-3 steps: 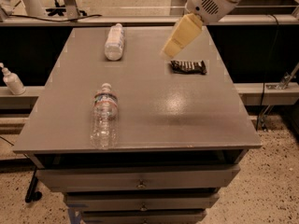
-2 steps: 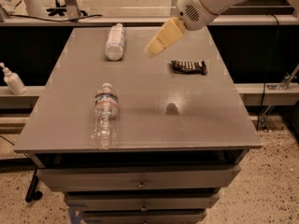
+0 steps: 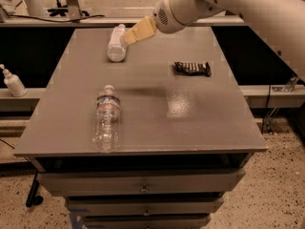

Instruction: Move blue plastic bottle near water bottle

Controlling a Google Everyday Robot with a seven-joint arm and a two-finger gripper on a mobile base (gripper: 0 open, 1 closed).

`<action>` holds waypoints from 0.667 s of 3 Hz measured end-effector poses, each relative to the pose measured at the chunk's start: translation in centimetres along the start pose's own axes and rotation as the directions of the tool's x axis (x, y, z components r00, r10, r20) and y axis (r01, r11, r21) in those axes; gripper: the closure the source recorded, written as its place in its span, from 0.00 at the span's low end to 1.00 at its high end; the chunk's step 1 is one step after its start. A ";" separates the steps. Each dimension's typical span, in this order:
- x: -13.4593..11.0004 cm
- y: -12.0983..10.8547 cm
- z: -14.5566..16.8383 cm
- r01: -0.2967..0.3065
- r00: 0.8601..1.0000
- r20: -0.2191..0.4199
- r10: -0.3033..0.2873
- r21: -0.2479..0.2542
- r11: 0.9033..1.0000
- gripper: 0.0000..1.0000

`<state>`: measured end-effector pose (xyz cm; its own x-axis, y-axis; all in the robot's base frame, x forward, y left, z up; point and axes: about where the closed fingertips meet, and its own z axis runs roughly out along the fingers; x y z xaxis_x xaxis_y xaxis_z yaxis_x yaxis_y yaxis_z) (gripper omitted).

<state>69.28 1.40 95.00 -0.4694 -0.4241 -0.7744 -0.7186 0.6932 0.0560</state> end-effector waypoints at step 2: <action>-0.1 -0.4 -0.1 -0.036 0.999 0.022 0.036 0.006 0.999 0.00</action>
Offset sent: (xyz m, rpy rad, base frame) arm 0.0087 -0.0113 0.0050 0.0852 0.0049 -0.0839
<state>69.58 1.14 95.10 -0.4836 -0.3859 -0.7856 -0.6982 0.7114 0.0803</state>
